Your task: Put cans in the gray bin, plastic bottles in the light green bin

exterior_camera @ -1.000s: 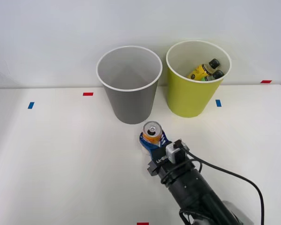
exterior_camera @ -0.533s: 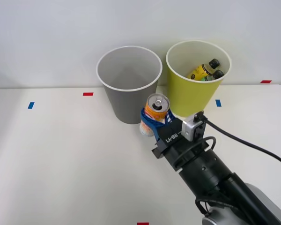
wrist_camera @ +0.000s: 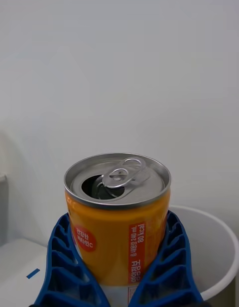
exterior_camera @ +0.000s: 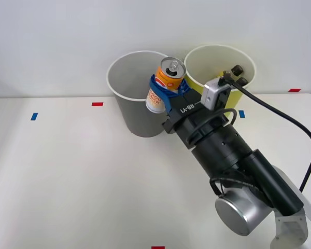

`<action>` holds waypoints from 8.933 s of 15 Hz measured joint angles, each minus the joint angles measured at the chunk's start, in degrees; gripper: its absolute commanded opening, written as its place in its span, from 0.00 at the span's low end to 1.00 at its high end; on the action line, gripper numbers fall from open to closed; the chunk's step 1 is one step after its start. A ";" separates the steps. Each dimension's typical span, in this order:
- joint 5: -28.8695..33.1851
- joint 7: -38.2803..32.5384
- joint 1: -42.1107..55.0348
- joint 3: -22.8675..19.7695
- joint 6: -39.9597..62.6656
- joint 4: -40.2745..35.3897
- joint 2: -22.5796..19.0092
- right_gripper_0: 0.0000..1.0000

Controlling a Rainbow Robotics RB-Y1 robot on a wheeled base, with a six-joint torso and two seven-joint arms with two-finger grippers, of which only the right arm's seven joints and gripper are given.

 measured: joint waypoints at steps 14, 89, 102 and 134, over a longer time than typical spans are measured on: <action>0.06 -0.06 -24.82 -9.30 16.59 20.43 11.26 0.00; 31.45 -11.91 57.05 -18.61 -42.18 13.34 11.93 1.00; 28.43 -6.96 58.30 -12.78 -51.60 19.60 8.89 1.00; 28.31 -6.62 58.80 -12.75 -51.60 19.60 9.01 1.00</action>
